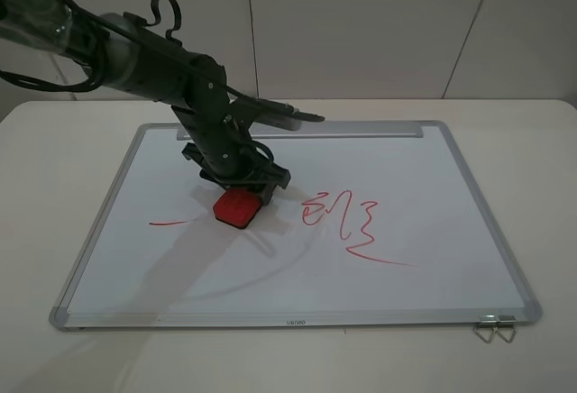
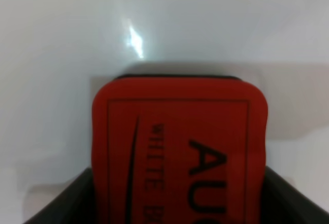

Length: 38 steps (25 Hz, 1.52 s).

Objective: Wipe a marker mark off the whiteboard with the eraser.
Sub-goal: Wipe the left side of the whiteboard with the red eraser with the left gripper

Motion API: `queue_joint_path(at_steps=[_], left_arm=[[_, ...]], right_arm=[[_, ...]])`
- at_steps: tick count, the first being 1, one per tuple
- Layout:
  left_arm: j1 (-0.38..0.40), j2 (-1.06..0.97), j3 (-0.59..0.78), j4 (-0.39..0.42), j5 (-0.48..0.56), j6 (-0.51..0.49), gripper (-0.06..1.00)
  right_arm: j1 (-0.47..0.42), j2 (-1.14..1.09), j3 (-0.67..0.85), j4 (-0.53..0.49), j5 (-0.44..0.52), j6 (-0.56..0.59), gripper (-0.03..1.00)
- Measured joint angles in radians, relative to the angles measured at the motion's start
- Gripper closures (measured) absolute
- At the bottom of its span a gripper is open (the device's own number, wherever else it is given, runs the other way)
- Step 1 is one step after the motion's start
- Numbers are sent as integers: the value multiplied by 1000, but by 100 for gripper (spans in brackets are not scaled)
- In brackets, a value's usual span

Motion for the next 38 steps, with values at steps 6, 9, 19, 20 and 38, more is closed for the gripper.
queue_joint_path(at_steps=[6,9,19,20,38], left_arm=[[133,-70,148,85,-56,-4,37],[196,-100,199,95,-63,-18,37],[144,-114,224,110,-73,-35,37],[115,-114,224,110,-73,-35,37],[-199,-114,228,25,-117,-2,37]], right_arm=[[0,0,0,0,0,0,26],[0,0,0,0,0,0,26],[0,0,0,0,0,0,26],[0,0,0,0,0,0,26],[0,0,0,0,0,0,26]])
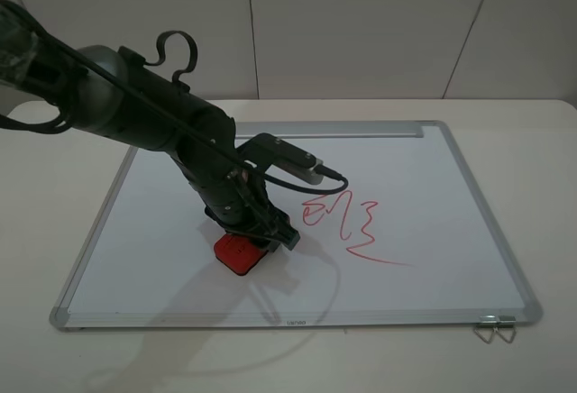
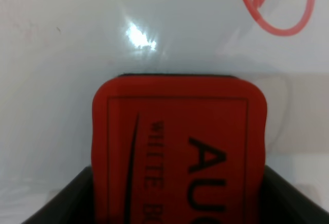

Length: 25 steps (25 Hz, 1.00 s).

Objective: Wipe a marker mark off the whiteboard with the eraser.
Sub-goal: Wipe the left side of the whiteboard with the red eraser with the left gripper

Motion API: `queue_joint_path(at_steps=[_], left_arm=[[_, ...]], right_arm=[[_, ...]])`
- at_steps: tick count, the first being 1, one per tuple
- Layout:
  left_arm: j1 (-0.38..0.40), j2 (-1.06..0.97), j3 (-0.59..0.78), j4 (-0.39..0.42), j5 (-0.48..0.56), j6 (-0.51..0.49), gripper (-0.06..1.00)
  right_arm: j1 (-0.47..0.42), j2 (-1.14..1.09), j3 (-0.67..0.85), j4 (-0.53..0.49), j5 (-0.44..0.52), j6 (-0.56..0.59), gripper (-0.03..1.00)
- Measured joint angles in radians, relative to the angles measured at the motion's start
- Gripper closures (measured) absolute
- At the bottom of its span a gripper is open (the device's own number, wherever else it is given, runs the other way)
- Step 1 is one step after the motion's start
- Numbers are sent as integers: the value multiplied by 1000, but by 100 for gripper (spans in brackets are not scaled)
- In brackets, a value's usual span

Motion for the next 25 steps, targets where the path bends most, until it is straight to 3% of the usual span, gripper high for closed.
queue_joint_path(at_steps=[7,16,25], left_arm=[[59,-10,27,-49,-28,-1,37],[313,-19,57,-35,-50,-16,37],[461,-32,88,18,-56,-21,37]], right_arm=[[0,0,0,0,0,0,26],[0,0,0,0,0,0,26],[0,0,0,0,0,0,26]])
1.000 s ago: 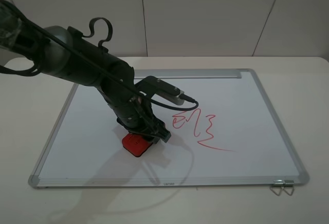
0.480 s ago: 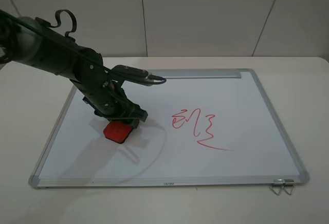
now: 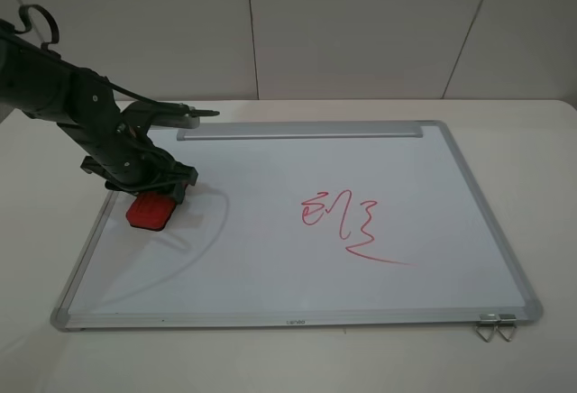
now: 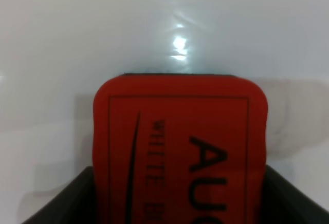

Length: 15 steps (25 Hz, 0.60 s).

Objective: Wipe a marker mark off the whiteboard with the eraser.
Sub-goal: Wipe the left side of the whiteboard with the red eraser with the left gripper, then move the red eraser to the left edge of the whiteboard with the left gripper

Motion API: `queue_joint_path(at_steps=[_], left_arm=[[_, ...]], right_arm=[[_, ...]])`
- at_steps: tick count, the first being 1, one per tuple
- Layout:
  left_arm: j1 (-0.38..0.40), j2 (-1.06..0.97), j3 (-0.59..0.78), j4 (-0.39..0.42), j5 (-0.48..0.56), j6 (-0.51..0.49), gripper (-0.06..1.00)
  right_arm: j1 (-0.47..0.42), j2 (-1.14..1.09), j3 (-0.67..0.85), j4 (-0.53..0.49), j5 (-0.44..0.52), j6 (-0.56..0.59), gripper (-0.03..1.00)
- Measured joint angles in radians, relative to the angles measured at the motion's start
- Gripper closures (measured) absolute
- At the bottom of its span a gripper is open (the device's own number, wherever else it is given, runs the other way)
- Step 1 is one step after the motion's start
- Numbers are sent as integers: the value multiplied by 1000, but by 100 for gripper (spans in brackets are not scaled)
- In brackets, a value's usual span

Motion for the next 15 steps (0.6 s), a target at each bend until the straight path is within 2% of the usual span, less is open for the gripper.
queue_joint_path(at_steps=[4,11,15], left_arm=[[12,-40,26,17,24,-27,37],[11,-221,165,-19,206,-106,37],[11,-339,261,-23,208,-141,37]], right_arm=[[0,0,0,0,0,0,26],[0,0,0,0,0,0,26],[0,0,0,0,0,0,26]])
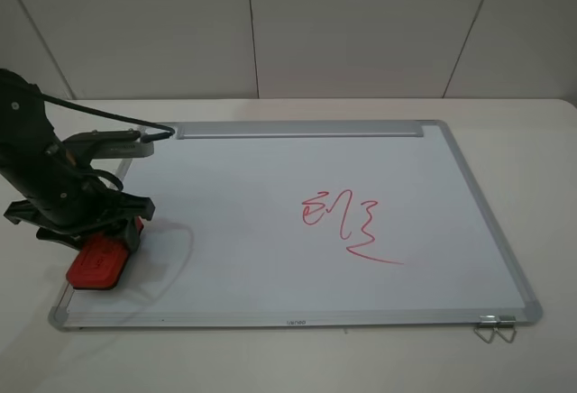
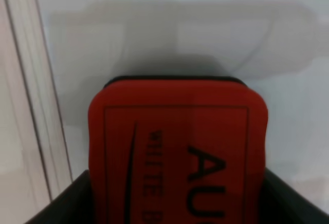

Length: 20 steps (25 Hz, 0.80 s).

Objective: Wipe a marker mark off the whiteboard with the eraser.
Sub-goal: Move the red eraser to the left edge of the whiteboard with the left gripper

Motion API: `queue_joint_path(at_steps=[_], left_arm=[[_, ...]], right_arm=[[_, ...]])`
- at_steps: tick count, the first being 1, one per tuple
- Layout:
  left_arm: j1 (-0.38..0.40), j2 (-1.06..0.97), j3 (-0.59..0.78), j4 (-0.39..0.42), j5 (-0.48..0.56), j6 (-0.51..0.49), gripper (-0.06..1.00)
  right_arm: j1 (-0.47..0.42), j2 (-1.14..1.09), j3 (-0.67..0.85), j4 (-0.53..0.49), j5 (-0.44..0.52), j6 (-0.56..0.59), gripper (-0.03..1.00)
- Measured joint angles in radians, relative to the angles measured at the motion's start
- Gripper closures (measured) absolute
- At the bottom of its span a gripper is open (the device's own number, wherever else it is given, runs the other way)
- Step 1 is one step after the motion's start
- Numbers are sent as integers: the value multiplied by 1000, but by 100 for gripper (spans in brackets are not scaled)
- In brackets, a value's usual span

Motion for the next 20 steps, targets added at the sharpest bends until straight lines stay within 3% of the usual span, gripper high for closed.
queue_joint_path(at_steps=[5,8,14,20], left_arm=[[0,-80,109,1,-41,-40,37],[0,-99,194,9,-123,-69,37],[0,-99,223,24,-235,-73,37],[0,-99,223,27,-302,-73,22]], right_arm=[[0,0,0,0,0,0,26],[0,0,0,0,0,0,26],[0,0,0,0,0,0,26],[0,0,0,0,0,0,26]])
